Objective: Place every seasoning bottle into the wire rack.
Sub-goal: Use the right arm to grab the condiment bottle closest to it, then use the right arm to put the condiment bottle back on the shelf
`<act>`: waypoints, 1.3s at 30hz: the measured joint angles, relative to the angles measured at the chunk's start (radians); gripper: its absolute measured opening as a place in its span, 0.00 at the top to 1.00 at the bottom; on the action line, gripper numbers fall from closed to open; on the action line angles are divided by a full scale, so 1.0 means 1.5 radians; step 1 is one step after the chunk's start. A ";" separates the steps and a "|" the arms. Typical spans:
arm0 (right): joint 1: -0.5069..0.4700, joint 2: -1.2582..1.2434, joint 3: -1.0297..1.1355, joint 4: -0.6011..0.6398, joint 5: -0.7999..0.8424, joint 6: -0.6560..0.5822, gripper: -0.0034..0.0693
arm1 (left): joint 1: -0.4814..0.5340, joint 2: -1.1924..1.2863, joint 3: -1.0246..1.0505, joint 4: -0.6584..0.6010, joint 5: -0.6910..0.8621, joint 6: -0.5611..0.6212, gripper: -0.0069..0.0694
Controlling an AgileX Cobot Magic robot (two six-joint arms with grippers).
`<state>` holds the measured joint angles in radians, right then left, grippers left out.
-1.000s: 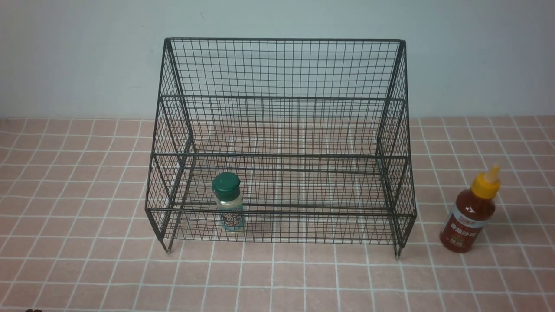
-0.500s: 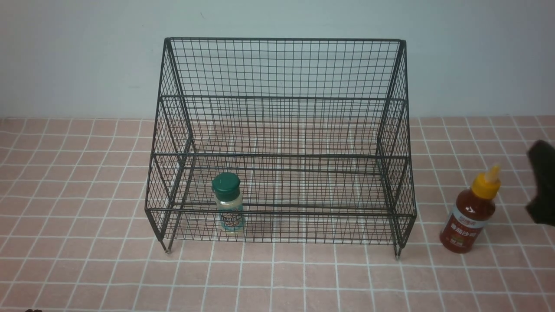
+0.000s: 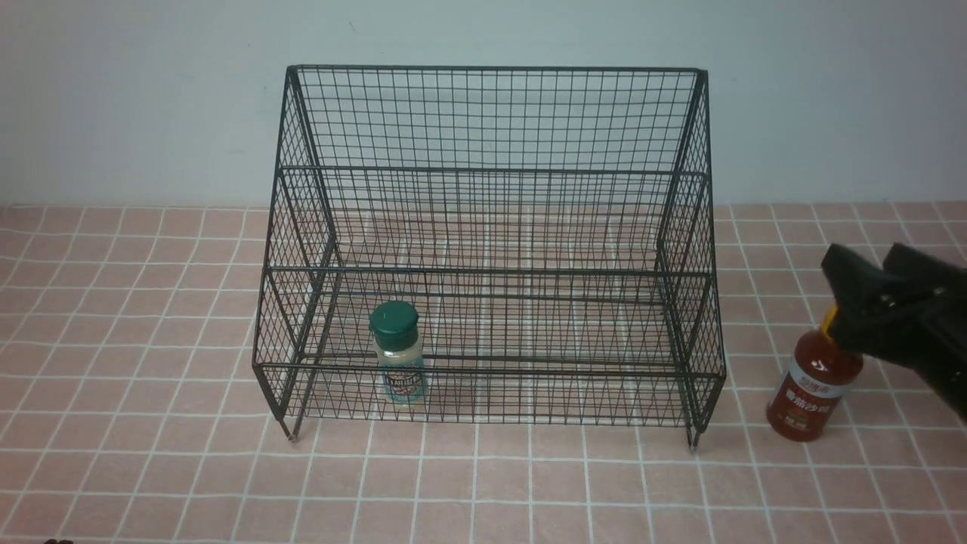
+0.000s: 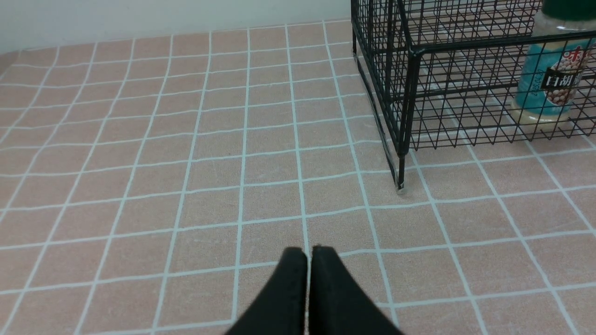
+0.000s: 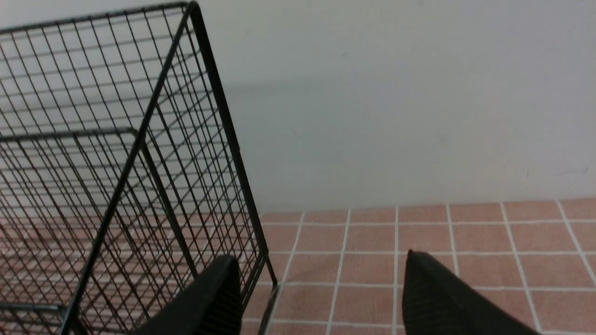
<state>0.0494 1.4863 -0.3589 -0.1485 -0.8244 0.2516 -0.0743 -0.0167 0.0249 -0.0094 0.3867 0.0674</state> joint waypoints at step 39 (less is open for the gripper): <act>0.198 -0.108 -0.312 -0.080 0.166 0.100 0.60 | 0.000 0.000 0.000 0.000 0.000 0.000 0.92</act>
<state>0.3459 1.3237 -0.8270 -0.2678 -0.5752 0.4012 -0.0743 -0.0167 0.0249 -0.0094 0.3867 0.0674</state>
